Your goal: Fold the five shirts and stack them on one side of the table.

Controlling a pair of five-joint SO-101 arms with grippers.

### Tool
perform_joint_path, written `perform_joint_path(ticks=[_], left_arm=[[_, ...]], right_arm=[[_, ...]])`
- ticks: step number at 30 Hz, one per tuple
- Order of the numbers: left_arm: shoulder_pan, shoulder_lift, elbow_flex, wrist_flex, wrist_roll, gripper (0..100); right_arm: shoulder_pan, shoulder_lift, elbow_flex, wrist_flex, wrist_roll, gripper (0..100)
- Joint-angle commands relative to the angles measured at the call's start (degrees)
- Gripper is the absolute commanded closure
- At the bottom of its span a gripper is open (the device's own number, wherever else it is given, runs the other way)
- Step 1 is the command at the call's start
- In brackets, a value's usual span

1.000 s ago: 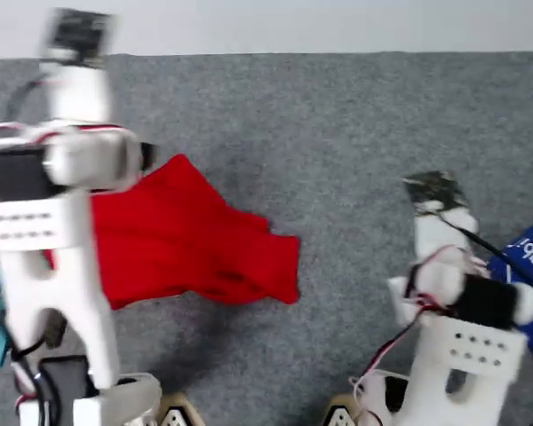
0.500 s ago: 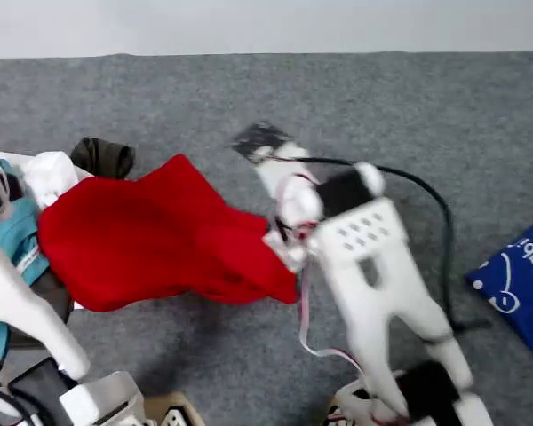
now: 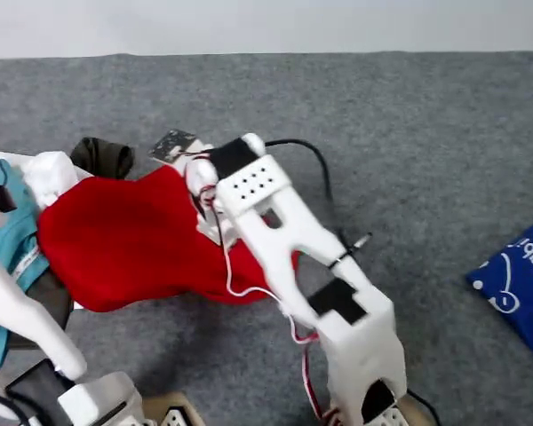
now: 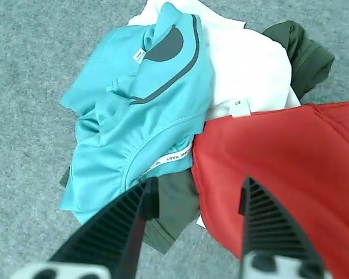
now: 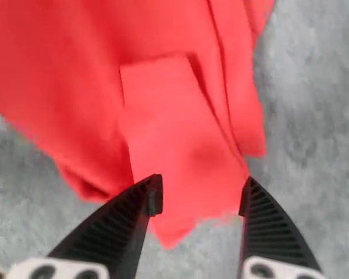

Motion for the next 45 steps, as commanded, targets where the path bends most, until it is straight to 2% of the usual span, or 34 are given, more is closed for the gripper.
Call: perform_joint_path(ticks=[1, 8, 10, 14, 18, 31, 45], left_arm=[[-0.4, -1.8, -0.1, 1.1, -0.2, 77], [-0.4, -2.3, 3.8, 1.1, -0.4, 77], [-0.4, -2.3, 4.1, 1.1, -0.4, 77], [-0.2, -2.3, 4.1, 0.4, -0.4, 77], [0.0, -2.3, 4.1, -0.2, -0.4, 77], [0.9, -2.3, 4.1, -0.2, -0.4, 77], [6.3, -2.1, 4.1, -0.2, -0.4, 77]], right_arm=[[-0.7, 4.3, -6.9, 0.0, -0.6, 77.1], [-0.6, 11.0, -9.8, 0.0, -0.6, 77.5], [-0.5, 11.5, -9.8, 0.3, -0.6, 81.6], [-0.2, 11.3, -9.9, 0.9, 2.8, 99.8], [2.5, 9.0, -12.2, 4.8, 6.2, 99.0], [22.8, -6.3, -13.6, 6.3, 10.4, 98.8], [49.5, -12.5, 0.7, 6.2, 10.5, 98.8]])
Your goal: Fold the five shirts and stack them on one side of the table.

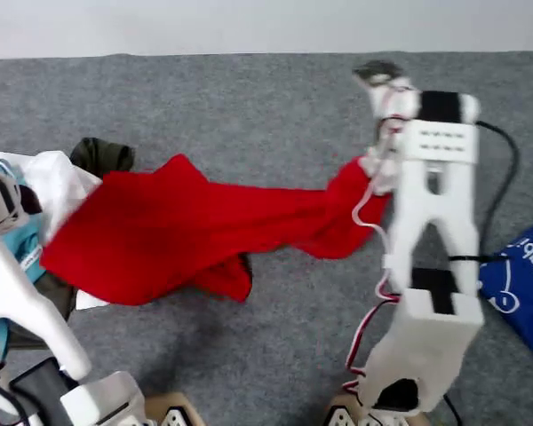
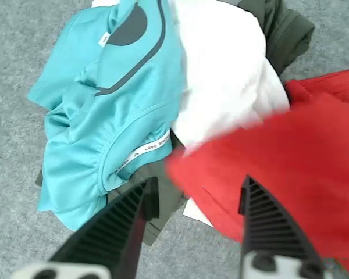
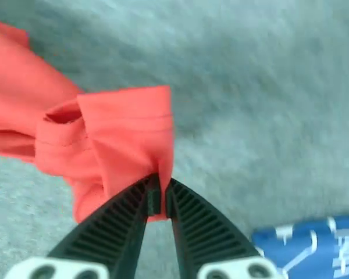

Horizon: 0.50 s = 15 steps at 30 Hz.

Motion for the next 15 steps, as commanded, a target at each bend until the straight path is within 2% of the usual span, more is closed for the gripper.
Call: perform_joint_path(ticks=[1, 5, 10, 12, 15], left_arm=[[1.9, -2.0, 0.0, -0.2, -0.4, 77], [4.7, -1.8, 0.0, -0.2, -0.4, 77], [9.8, -1.8, 0.1, 0.1, -0.4, 77], [14.2, -1.8, 1.5, 0.2, -0.9, 77], [24.0, -1.8, 5.2, 1.1, -6.3, 77]], right_arm=[[6.9, -4.6, 2.3, 2.2, 0.6, 98.8], [11.0, -5.9, 4.7, 2.1, 1.0, 98.8], [10.4, -8.9, 5.0, 2.0, 3.8, 98.8], [8.8, -10.3, 5.0, 2.0, 3.8, 98.8], [6.0, -12.2, 5.0, 2.0, 3.8, 98.8]])
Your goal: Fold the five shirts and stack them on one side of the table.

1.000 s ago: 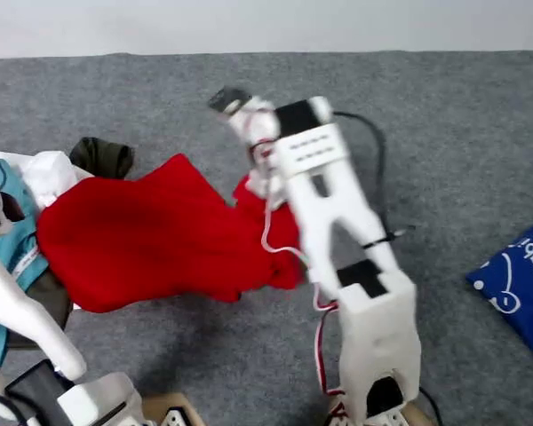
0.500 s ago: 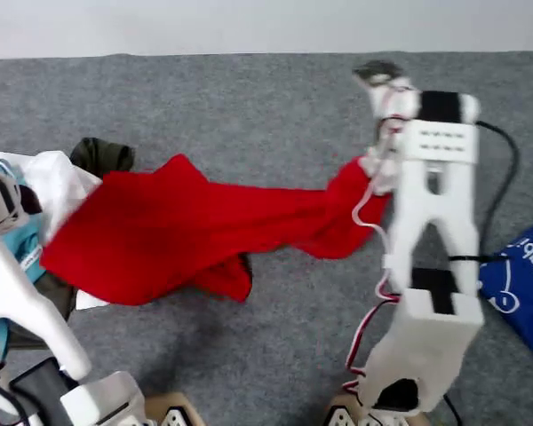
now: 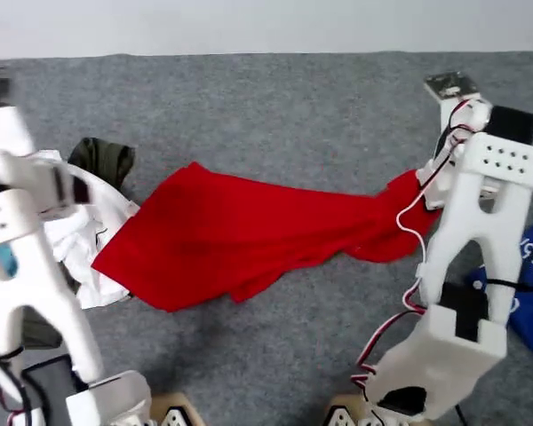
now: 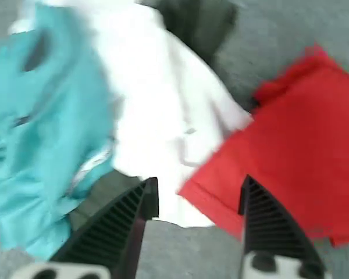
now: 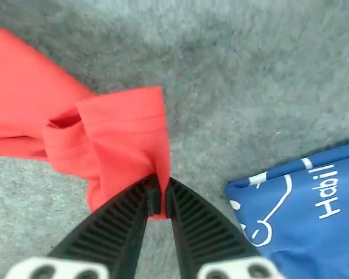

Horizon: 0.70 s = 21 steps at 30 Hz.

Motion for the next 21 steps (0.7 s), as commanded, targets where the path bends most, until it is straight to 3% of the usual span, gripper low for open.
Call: perform_joint_path(ticks=[1, 7, 13, 21], left_arm=[[12.3, -1.8, 3.6, 1.1, -6.1, 77], [29.3, -1.7, 12.3, -1.1, -12.7, 88], [42.7, -1.7, 18.3, -0.7, -17.9, 88], [53.6, 5.8, 19.6, -2.8, -18.0, 88]], right_arm=[[-3.6, -5.1, -0.4, 2.0, 0.6, 98.8], [-5.7, -5.7, -0.4, 2.0, 0.4, 98.8], [-5.7, -5.6, -0.4, 2.0, 0.4, 98.8], [-5.5, -6.0, -0.4, 2.0, 0.4, 98.8]])
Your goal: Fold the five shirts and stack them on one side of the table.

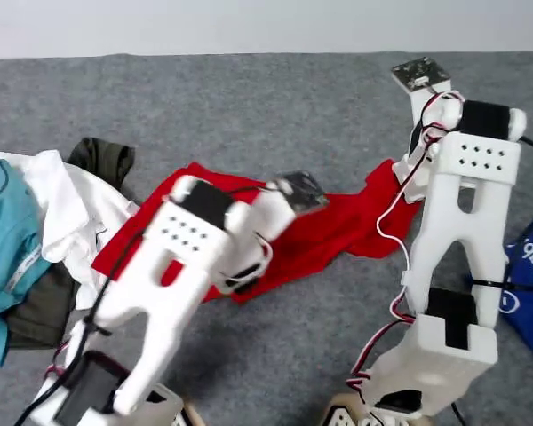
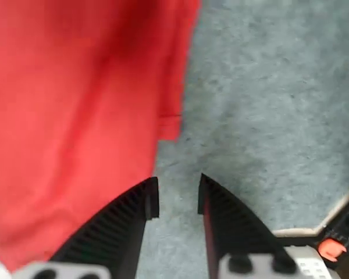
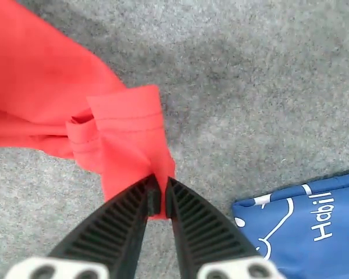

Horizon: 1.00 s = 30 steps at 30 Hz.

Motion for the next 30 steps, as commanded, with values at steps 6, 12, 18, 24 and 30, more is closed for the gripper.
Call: perform_joint_path(ticks=[6, 12, 18, 24, 30], left_arm=[[3.0, 15.2, -0.4, -4.1, -1.3, 88], [2.3, 16.5, -0.4, -5.0, -1.8, 87], [-2.1, 17.8, -0.1, -6.7, -4.9, 82], [-4.3, 21.3, -0.3, -8.7, -6.4, 82], [-3.9, 24.9, -0.3, -11.0, -6.3, 83]], right_arm=[[-0.1, -3.9, -0.4, 2.0, 0.3, 98.8], [-0.1, -3.9, -0.4, 2.0, 0.3, 98.8], [-0.1, -3.9, -0.4, 2.1, 0.3, 98.8], [-0.5, -4.0, -0.4, 2.1, 0.2, 98.8], [-0.5, -4.0, -0.4, 2.1, 0.2, 98.8]])
